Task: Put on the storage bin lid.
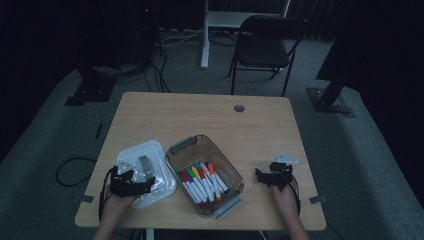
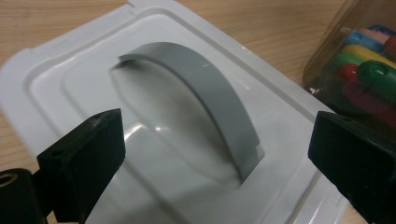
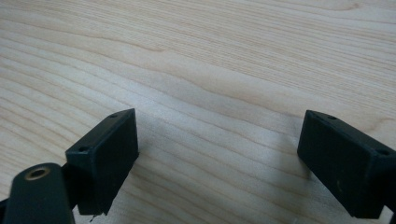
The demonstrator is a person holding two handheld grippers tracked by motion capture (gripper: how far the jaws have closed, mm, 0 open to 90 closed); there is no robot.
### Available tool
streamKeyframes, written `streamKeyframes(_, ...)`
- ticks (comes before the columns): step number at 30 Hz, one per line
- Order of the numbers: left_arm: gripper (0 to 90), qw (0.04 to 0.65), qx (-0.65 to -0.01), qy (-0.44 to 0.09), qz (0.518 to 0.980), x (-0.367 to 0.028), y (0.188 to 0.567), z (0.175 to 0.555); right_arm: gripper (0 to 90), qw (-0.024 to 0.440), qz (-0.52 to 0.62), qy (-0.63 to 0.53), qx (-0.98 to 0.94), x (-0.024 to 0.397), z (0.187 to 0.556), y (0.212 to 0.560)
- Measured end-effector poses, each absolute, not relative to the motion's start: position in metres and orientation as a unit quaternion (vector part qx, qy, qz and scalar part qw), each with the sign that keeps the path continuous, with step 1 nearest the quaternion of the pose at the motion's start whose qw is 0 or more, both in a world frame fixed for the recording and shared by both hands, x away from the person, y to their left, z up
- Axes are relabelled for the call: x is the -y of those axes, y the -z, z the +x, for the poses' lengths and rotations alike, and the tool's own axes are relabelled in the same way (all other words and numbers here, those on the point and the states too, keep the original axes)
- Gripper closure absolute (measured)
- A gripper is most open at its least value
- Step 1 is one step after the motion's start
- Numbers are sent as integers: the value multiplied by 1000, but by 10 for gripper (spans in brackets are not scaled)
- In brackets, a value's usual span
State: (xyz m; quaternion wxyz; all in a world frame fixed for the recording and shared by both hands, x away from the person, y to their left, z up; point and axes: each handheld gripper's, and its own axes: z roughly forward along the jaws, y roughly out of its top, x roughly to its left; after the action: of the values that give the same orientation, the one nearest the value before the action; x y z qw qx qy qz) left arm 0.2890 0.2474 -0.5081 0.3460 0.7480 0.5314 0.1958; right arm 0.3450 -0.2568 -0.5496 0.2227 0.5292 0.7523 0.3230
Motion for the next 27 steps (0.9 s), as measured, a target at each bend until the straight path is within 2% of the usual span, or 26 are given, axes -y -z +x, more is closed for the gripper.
streamKeyframes(3, 76, 346, -534, -194, 746, -243, 512, 294, 120, 223, 529, -323, -752, 257, 345, 550)
streamKeyframes(5, 160, 341, -541, -205, 741, -241, 514, 297, 119, 223, 529, -323, -752, 257, 345, 550)
streamKeyframes(6, 161, 345, -542, -199, 740, -241, 515, 299, 119, 223, 529, -323, -752, 257, 345, 550)
streamKeyframes(8, 247, 345, -539, -200, 742, -240, 517, 301, 119, 223, 529, -323, -752, 257, 345, 550)
streamKeyframes(10, 277, 343, -540, -196, 743, -238, 519, 304, 119, 223, 529, -323, -752, 257, 345, 550)
streamKeyframes(11, 330, 341, -539, -200, 743, -237, 519, 305, 119, 223, 529, -323, -752, 257, 345, 550)
streamKeyframes(15, 441, 332, -539, -207, 746, -233, 520, 311, 119, 223, 529, -323, -752, 257, 345, 550)
streamKeyframes(19, 525, 321, -535, -208, 753, -229, 522, 314, 119, 223, 529, -323, -752, 257, 345, 550)
streamKeyframes(22, 553, 314, -527, -213, 761, -231, 521, 313, 120, 223, 529, -323, -752, 257, 345, 550)
streamKeyframes(27, 661, 328, -528, -221, 752, -239, 517, 306, 119, 223, 529, -323, -752, 257, 345, 550)
